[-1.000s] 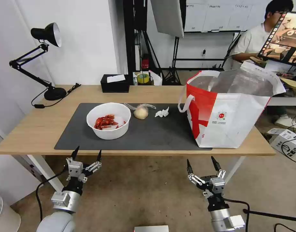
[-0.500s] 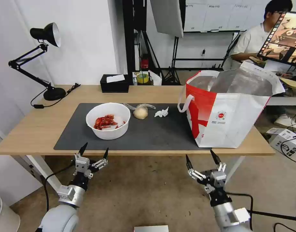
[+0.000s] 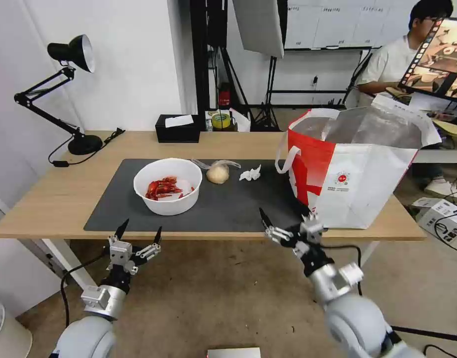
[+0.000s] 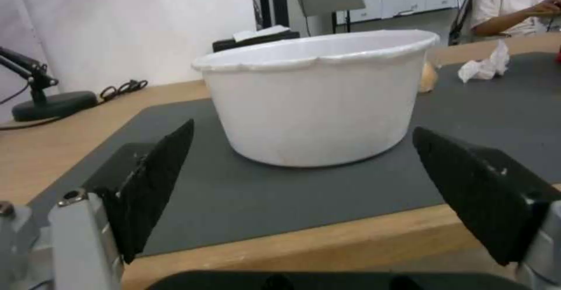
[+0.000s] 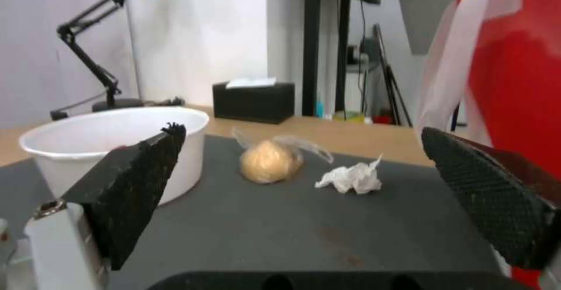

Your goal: Pick up the trash from the table and place it into the takeout bag.

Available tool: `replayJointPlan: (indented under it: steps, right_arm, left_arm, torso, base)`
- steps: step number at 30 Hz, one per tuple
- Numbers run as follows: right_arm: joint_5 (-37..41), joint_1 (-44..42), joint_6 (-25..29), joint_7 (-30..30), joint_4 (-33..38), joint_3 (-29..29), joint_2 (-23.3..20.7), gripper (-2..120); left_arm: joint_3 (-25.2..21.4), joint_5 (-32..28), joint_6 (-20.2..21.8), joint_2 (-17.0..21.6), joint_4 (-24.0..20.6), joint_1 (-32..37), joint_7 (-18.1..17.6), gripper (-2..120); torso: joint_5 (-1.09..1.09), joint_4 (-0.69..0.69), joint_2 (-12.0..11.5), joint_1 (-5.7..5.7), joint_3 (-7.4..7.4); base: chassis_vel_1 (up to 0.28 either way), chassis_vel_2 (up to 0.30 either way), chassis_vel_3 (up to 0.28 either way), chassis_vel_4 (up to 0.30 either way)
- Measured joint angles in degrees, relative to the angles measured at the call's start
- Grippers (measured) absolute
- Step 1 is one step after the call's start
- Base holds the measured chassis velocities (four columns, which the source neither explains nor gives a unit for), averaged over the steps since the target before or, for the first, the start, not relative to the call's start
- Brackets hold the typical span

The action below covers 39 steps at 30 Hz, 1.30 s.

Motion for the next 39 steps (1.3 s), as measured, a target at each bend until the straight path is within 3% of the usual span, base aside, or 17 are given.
replayJointPlan:
  steps: [4, 6, 7, 14, 22, 39]
  right_arm:
    - [2.7, 4.3, -2.7, 3.4, -2.1, -3.2, 0.7, 100]
    - [4.0, 8.3, -5.5, 8.7, -5.2, -6.6, 3.6, 100]
    - [4.0, 8.3, -5.5, 8.7, -5.2, -6.6, 3.6, 100]
    - [7.8, 15.4, -14.1, 24.3, -9.1, -10.9, 9.8, 100]
    - [8.6, 19.8, -17.2, 30.3, -12.6, -11.3, 13.6, 100]
    - [14.7, 31.4, -20.9, 34.7, -23.9, -13.1, 18.3, 100]
  left_arm:
    - [0.0, 0.0, 0.0, 0.0, 0.3, 0.0, -0.4, 100]
    - [0.1, 0.0, 0.3, 0.0, 0.5, -0.4, -1.2, 100]
    - [0.1, 0.0, 0.3, 0.0, 0.5, -0.4, -1.2, 100]
    - [0.4, 0.0, 0.6, 0.1, 1.3, -0.8, -1.3, 100]
    - [0.9, 0.0, 1.0, -0.3, 1.5, -1.2, -1.3, 100]
    - [0.8, -0.2, 1.5, 0.0, 1.8, -1.7, -1.3, 100]
  torso:
    - [0.0, 0.0, 0.0, 0.0, 0.0]
    - [0.0, 0.0, 0.0, 0.0, 0.0]
    - [0.0, 0.0, 0.0, 0.0, 0.0]
    - [-0.01, 0.0, 0.0, 0.0, 0.0]
    - [-0.01, -0.01, 0.0, 0.0, 0.0]
    - [0.0, 0.0, 0.0, 0.0, 0.0]
  base:
    - [0.0, 0.0, 0.0, 0.0]
    - [0.0, 0.0, 0.0, 0.0]
    - [0.0, 0.0, 0.0, 0.0]
    - [0.0, 0.0, 0.0, 0.0]
    - [0.0, 0.0, 0.0, 0.0]
    - [0.0, 0.0, 0.0, 0.0]
